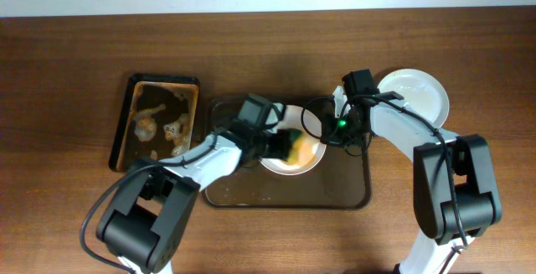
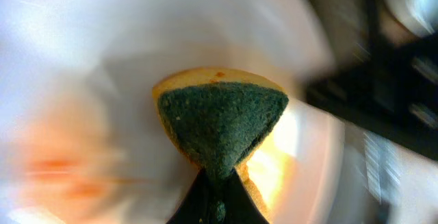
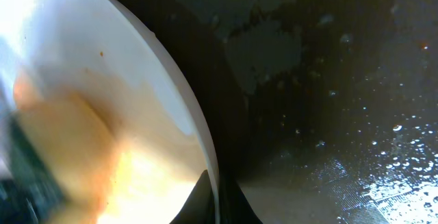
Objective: Clean dirty plates on tray and stack at the side
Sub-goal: 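Scrub the last plate with the sponge in the left gripper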
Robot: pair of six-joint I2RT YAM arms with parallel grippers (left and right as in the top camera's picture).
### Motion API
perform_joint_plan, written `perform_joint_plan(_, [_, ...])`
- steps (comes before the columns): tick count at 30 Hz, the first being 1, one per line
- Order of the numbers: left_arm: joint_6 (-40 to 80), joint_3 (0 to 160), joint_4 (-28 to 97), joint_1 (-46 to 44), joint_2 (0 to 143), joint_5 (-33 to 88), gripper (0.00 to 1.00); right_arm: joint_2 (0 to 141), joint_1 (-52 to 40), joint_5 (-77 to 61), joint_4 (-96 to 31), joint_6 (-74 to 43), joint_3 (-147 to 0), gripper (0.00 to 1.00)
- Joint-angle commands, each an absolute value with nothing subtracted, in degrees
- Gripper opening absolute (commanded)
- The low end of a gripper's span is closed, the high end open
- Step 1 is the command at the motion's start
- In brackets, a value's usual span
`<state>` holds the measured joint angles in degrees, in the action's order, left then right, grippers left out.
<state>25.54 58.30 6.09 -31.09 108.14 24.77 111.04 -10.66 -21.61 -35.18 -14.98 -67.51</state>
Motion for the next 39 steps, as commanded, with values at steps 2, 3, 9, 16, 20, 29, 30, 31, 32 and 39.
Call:
perform_joint_plan(2, [21.2,57.8,3.4,-32.6,107.8,27.7,0.0,110.9,-10.9,-20.7,-35.6,-15.3,-67.1,0.04])
perform_joint_plan(3, [22.7,57.8,3.4,-32.6,107.8,23.9,0.0,110.9,-10.9,-20.7,-35.6,-15.3,-67.1,0.04])
perform_joint_plan(9, [28.8,57.8,2.3,-31.1,108.1,8.6,0.0,110.9,-10.9,-20.8,-35.6,-15.3,-67.1,0.04])
perform_joint_plan(16, [31.7,57.8,9.1,-25.2,108.1,2.3,0.0,110.9,-10.9,-20.7,-35.6,-15.3,-67.1,0.04])
perform_joint_plan(20, [32.3,57.8,18.8,-25.1,105.6,1.9,0.0,110.9,-10.9,-20.7,-35.6,-15.3,-67.1,0.04])
perform_joint_plan(29, [27.3,57.9,19.6,-22.6,91.5,0.8,0.0,110.9,-10.9,-20.7,-35.6,-15.3,-67.1,0.04])
perform_joint_plan(30, [27.3,57.9,20.8,-22.3,91.3,0.6,0.0,110.9,-10.9,-20.5,-35.7,-15.3,-67.1,0.04])
perform_joint_plan(31, [27.3,57.9,21.8,-22.0,91.2,0.4,0.0,110.9,-10.9,-20.5,-35.7,-15.3,-67.1,0.04])
perform_joint_plan(32, [27.3,57.9,22.9,-21.6,91.2,-0.2,0.0,110.9,-10.9,-20.3,-35.6,-15.3,-67.1,0.04])
perform_joint_plan(39, [25.1,57.9,28.4,-15.3,89.9,-2.8,0.0,110.9,-10.9,-14.8,-32.9,-11.1,-68.8,0.04])
